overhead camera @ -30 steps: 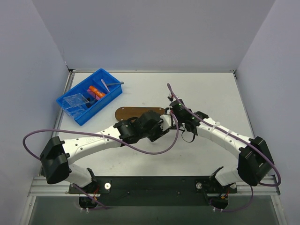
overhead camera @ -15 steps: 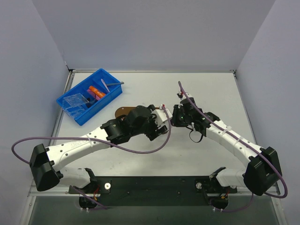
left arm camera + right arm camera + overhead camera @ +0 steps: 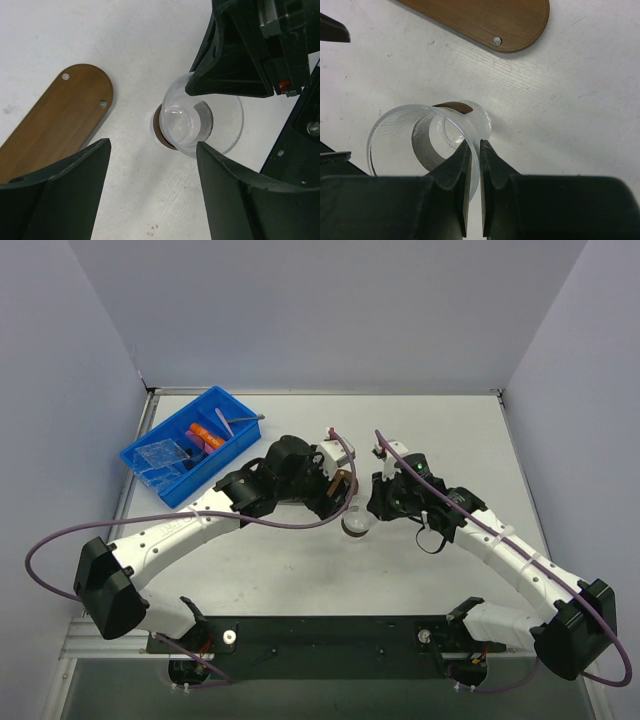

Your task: Prepare toiletry sets of a toothbrush and toothpaste on the tray

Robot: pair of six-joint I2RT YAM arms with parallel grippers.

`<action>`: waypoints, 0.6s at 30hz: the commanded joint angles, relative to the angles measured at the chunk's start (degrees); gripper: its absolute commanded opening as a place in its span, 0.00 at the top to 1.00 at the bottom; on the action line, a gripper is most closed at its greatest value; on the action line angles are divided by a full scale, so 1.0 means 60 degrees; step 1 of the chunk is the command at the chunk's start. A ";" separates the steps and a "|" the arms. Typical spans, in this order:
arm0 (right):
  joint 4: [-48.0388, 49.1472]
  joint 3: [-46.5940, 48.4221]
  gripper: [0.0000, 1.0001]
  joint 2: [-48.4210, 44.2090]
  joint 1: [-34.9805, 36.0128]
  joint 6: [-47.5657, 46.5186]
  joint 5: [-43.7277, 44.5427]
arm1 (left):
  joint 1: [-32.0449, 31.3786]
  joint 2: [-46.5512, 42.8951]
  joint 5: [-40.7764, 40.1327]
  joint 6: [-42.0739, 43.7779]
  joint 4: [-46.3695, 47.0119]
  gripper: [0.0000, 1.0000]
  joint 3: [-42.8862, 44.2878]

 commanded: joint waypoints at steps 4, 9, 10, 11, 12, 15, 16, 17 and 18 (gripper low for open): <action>0.0165 0.0043 1.00 -0.0368 0.0200 -0.0794 -0.0563 | -0.0019 0.0437 0.0973 -0.0646 -0.0185 0.20 0.0580; 0.0195 0.0043 1.00 -0.0383 0.0405 -0.0911 -0.0476 | -0.0078 0.0964 0.1047 -0.0968 -0.0287 0.23 0.0711; 0.0209 0.0043 1.00 -0.0398 0.0463 -0.0941 -0.0447 | -0.0106 0.1038 0.1061 -0.1012 -0.0287 0.24 0.0726; 0.0210 0.0043 1.00 -0.0383 0.0478 -0.0941 -0.0374 | -0.0136 0.1097 0.1076 -0.1056 -0.0287 0.26 0.0726; 0.0210 0.0043 1.00 -0.0383 0.0551 -0.0970 -0.0330 | -0.0180 0.1228 0.1062 -0.1100 -0.0287 0.27 0.0726; 0.0268 -0.0015 1.00 -0.0427 0.0639 -0.0999 -0.0095 | -0.0297 0.1419 0.0945 -0.1159 -0.0389 0.35 0.0770; 0.0283 -0.0030 1.00 -0.0456 0.0640 -0.1014 -0.0052 | -0.0326 0.1463 0.0944 -0.1174 -0.0375 0.38 0.0770; 0.0283 -0.0030 1.00 -0.0456 0.0669 -0.1014 -0.0022 | -0.0341 0.1493 0.0944 -0.1174 -0.0390 0.42 0.0785; 0.0297 -0.0015 1.00 -0.0442 0.0669 -0.1043 0.0065 | -0.0356 0.1551 0.0973 -0.1203 -0.0375 0.47 0.0770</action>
